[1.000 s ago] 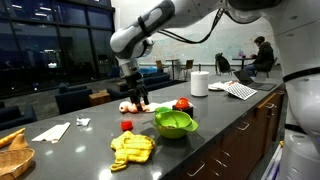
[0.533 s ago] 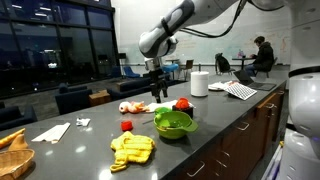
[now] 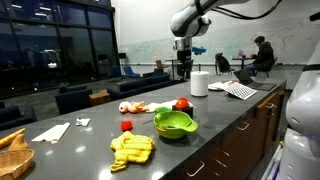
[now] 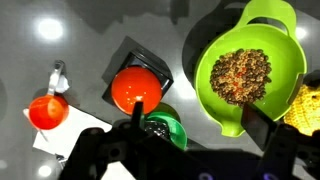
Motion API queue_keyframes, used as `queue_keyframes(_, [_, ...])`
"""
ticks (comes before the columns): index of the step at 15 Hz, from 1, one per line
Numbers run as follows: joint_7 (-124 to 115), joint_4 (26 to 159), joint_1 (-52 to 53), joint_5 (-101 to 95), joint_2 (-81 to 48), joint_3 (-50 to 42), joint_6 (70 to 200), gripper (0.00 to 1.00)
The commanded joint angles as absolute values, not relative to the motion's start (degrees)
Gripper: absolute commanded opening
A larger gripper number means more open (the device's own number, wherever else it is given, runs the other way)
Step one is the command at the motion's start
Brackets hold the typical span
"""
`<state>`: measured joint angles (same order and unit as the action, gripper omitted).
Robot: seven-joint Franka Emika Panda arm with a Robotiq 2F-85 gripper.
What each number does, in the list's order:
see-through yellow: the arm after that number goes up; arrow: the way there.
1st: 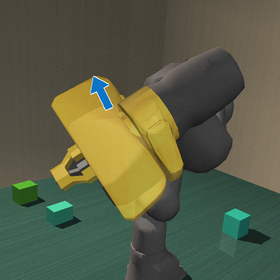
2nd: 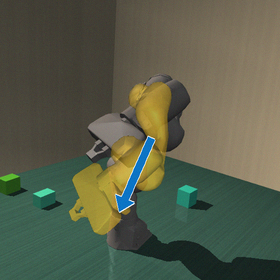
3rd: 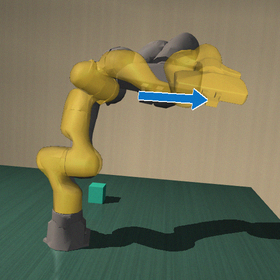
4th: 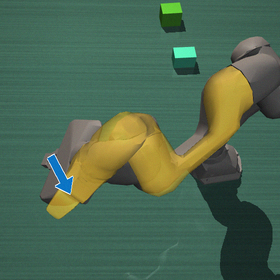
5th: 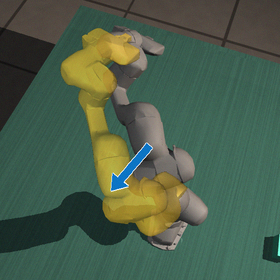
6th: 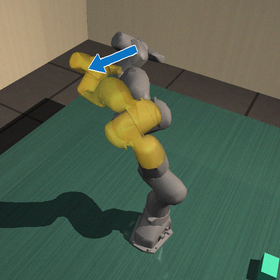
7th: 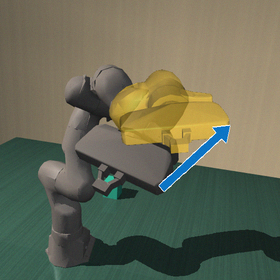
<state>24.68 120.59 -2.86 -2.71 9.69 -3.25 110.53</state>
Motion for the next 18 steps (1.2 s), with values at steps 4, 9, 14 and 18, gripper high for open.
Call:
queue_keyframes(4, [29.2, 126.8, -4.3, 3.8, 17.7, -10.6, 117.0, 1.0])
queue_keyframes(9, [23.2, 129.5, -4.5, 8.8, 15.7, -11.8, 128.3, 1.0])
queue_keyframes(14, [18.5, 129.0, -4.6, 7.6, 10.0, -11.0, 132.7, 1.0])
queue_keyframes(18, [19.5, 129.5, -4.7, 7.7, 9.7, -10.9, 132.5, 1.0])
